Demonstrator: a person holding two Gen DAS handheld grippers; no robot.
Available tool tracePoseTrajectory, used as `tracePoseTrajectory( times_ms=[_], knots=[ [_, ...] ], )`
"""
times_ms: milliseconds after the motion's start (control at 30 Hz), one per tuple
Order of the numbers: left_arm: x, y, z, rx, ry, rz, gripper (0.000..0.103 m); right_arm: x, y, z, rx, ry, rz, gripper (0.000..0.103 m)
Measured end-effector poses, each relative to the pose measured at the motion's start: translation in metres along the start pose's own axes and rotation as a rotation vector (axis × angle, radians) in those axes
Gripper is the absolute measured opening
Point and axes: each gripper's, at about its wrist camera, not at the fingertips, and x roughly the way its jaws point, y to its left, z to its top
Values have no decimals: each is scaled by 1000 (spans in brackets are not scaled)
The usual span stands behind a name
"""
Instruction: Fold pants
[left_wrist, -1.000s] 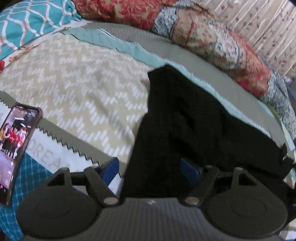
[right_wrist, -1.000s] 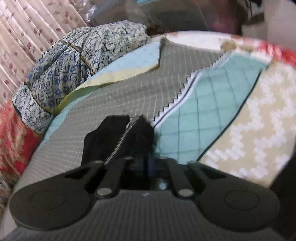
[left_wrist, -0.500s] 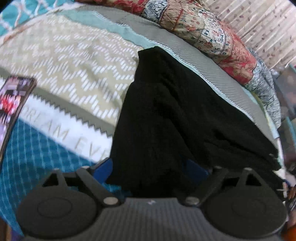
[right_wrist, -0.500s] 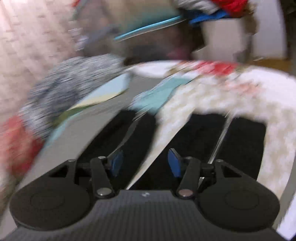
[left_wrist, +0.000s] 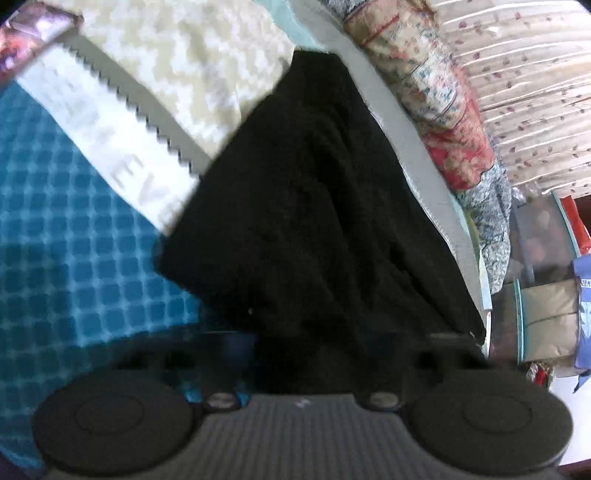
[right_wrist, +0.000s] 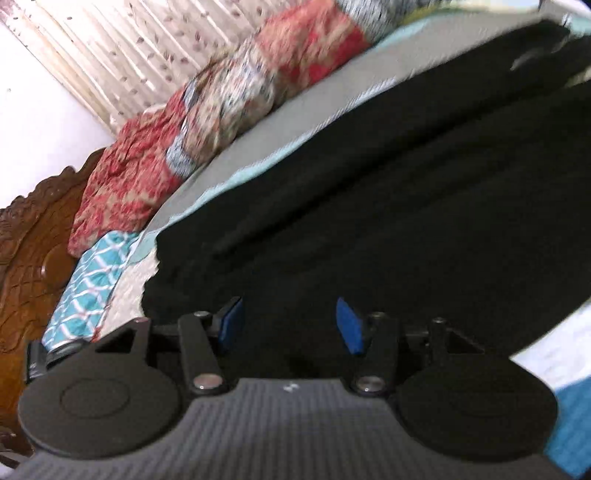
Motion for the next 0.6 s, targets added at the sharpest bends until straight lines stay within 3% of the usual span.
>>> tracePoseTrajectory(
  times_ms=[33, 67, 133, 333, 500, 600],
  knots=[
    [1, 0, -2, -12, 2, 16, 8, 9, 2, -4, 15, 21, 6, 58],
    [0, -1, -4, -7, -8, 37, 8, 18, 6, -9, 23, 1, -11, 57],
    [-12, -4, -13, 37, -41, 84, 8, 28, 16, -18, 0, 50, -63, 57],
    [-55, 18, -46, 36, -64, 81, 8, 33, 31, -35, -53, 122, -64, 57],
    [-58, 23, -58, 43, -74, 75, 18, 45, 36, -34, -83, 131, -92, 57],
    [-81, 17, -59, 102, -138, 73, 27, 33, 36, -25, -90, 119, -79, 57]
  ],
)
